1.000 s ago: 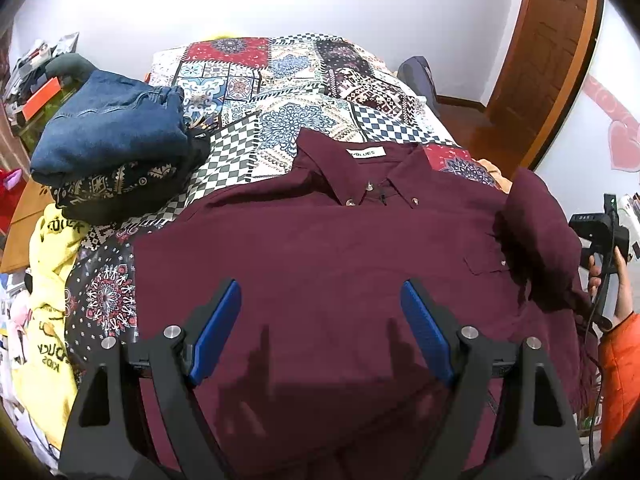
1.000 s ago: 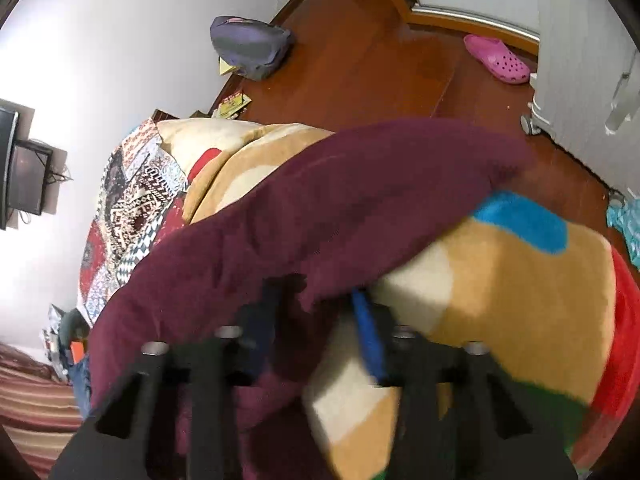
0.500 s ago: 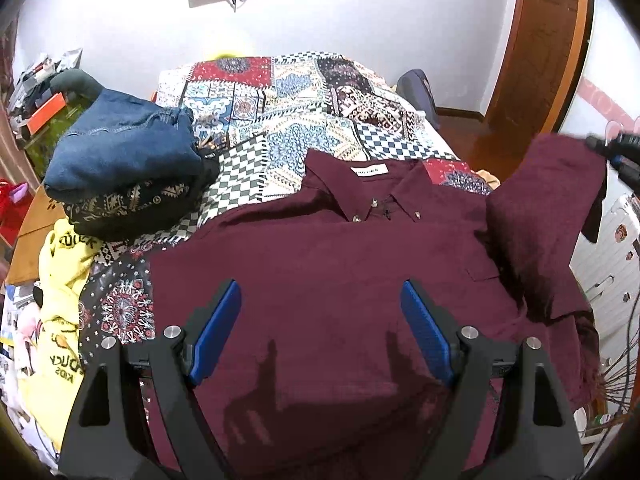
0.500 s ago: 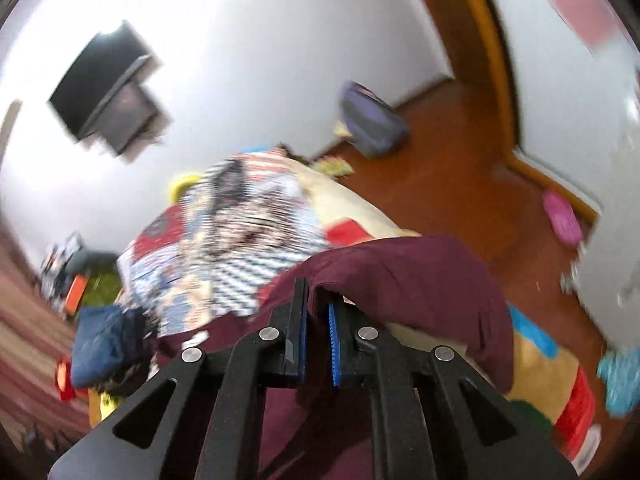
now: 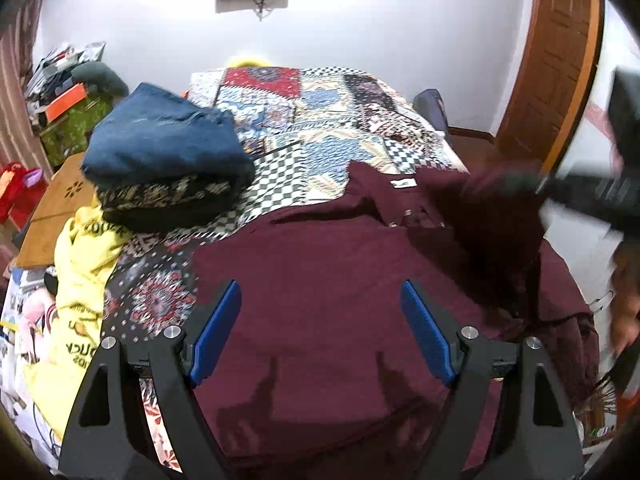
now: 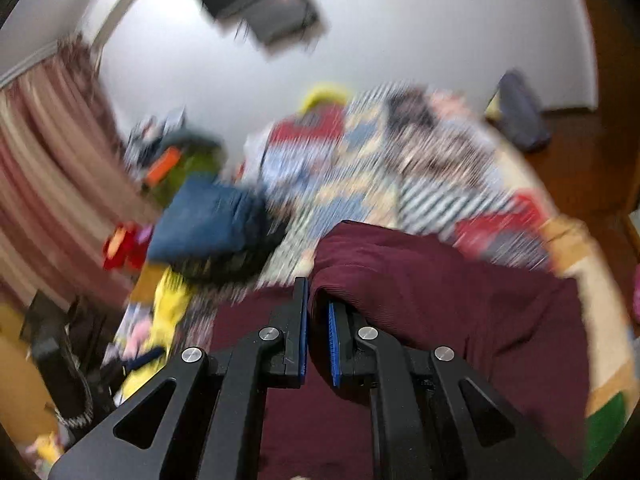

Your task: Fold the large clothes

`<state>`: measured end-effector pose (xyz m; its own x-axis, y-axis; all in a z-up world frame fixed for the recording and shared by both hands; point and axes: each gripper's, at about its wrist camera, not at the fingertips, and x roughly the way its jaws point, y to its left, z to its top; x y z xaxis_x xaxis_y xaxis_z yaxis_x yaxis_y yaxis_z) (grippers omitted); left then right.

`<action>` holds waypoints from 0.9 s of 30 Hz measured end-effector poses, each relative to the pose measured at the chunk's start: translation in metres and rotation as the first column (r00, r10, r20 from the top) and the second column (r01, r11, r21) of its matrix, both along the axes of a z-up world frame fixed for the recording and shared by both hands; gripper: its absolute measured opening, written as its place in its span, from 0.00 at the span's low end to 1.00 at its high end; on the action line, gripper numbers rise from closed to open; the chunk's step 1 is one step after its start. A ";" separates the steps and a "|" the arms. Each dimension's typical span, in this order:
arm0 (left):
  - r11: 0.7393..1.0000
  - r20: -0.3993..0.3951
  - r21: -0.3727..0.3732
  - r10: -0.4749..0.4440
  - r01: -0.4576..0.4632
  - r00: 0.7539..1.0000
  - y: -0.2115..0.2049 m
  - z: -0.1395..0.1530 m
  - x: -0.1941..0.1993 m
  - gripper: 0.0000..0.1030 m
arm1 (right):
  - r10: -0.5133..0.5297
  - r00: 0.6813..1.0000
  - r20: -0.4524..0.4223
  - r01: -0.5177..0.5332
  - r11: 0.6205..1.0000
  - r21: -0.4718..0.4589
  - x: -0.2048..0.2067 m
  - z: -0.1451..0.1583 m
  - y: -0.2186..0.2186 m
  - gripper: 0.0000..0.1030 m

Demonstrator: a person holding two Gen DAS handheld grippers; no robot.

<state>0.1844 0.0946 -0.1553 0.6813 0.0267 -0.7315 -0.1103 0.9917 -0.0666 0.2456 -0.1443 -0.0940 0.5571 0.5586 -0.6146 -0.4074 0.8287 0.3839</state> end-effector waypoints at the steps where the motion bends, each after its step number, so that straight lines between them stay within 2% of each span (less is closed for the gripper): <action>1: 1.000 -0.003 -0.003 0.008 -0.008 1.000 0.004 -0.002 -0.002 0.79 | 0.021 0.999 -0.035 -0.021 1.000 -0.023 0.002 -0.013 0.011 0.08; 6: 0.998 -0.030 -0.022 0.054 -0.055 0.998 0.023 -0.011 -0.012 0.79 | 0.088 0.976 -0.198 -0.117 0.983 -0.139 0.006 -0.074 0.054 0.12; 8: 0.998 -0.038 -0.022 0.065 -0.066 0.997 0.026 -0.013 -0.014 0.79 | 0.113 0.967 -0.227 -0.155 0.972 -0.177 0.002 -0.084 0.060 0.14; 10: 0.997 -0.043 -0.021 0.070 -0.071 0.997 0.028 -0.014 -0.013 0.79 | 0.137 0.966 -0.220 -0.184 0.961 -0.206 -0.002 -0.083 0.062 0.18; 11: 0.997 -0.044 -0.019 0.070 -0.071 0.997 0.028 -0.014 -0.012 0.79 | 0.152 0.964 -0.219 -0.198 0.958 -0.206 -0.006 -0.078 0.061 0.23; 14: 0.998 -0.035 -0.014 0.054 -0.055 0.998 0.020 -0.010 -0.008 0.79 | 0.169 0.959 -0.226 -0.210 0.962 -0.173 -0.007 -0.065 0.051 0.35; 19: 1.000 -0.003 0.021 -0.010 0.010 1.000 -0.005 0.004 0.004 0.79 | 0.130 0.979 -0.160 -0.150 0.981 -0.120 -0.015 -0.039 0.020 0.36; 23: 0.990 0.014 0.103 -0.100 0.098 0.995 -0.039 0.013 0.020 0.80 | 0.045 0.997 -0.062 -0.050 0.995 -0.088 -0.023 -0.010 -0.020 0.36; 25: 0.982 -0.001 0.120 -0.149 0.148 0.989 -0.054 0.012 0.030 0.80 | -0.002 1.000 -0.008 0.002 0.996 -0.092 -0.029 0.005 -0.039 0.40; 27: 0.973 -0.032 0.135 -0.183 0.185 0.983 -0.068 0.008 0.040 0.80 | -0.055 0.997 0.056 0.062 0.990 -0.123 -0.033 0.017 -0.058 0.50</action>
